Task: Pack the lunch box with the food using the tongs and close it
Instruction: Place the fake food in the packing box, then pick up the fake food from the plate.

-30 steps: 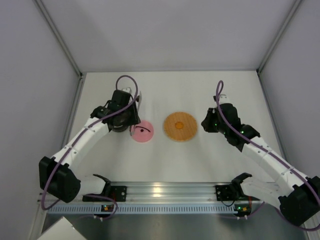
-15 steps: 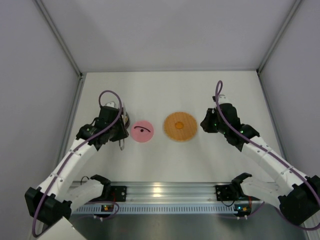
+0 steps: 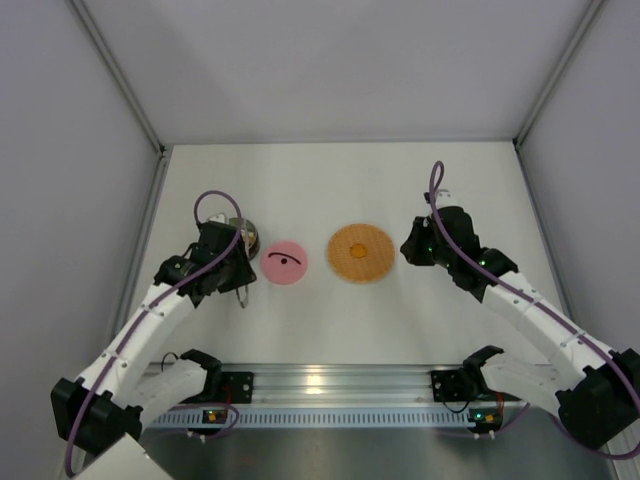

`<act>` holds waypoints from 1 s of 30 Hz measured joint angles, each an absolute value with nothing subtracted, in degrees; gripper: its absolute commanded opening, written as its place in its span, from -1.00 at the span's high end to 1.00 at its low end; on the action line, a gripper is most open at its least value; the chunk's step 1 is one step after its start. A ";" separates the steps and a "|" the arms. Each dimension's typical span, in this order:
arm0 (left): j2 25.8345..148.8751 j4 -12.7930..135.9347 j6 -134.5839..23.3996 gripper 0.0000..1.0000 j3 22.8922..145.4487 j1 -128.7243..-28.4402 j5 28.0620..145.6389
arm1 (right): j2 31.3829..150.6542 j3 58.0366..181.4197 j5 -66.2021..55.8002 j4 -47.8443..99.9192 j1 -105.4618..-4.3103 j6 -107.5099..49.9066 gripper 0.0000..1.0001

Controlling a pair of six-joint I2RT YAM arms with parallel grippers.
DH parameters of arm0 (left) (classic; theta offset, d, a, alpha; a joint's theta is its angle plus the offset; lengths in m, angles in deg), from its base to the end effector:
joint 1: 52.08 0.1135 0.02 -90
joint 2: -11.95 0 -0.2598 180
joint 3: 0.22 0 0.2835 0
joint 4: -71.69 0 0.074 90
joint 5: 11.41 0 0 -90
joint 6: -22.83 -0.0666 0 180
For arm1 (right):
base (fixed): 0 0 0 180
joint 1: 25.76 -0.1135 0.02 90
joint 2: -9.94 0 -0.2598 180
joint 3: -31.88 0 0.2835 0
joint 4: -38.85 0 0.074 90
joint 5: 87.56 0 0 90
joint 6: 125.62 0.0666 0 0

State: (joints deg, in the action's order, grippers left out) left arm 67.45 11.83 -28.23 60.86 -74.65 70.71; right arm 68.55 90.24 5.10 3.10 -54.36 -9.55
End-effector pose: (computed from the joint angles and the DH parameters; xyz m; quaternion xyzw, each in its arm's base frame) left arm 0.2221 -0.0824 0.2415 -0.1560 0.9369 -0.1003 0.2964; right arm 0.2490 0.1322 0.2514 -0.0091 0.8908 0.1900 0.4127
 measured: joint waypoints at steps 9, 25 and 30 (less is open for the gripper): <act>68.18 11.70 -28.82 0.13 61.85 -74.61 71.28 | 68.63 90.24 5.10 3.10 -54.36 -9.55 0.82; 89.95 16.31 -28.89 0.00 80.36 -100.05 70.53 | 69.36 90.24 5.16 2.99 -54.36 -9.60 0.82; 97.66 18.82 -27.82 -0.01 80.53 -105.25 70.43 | 69.18 90.24 5.71 2.91 -54.36 -9.66 0.81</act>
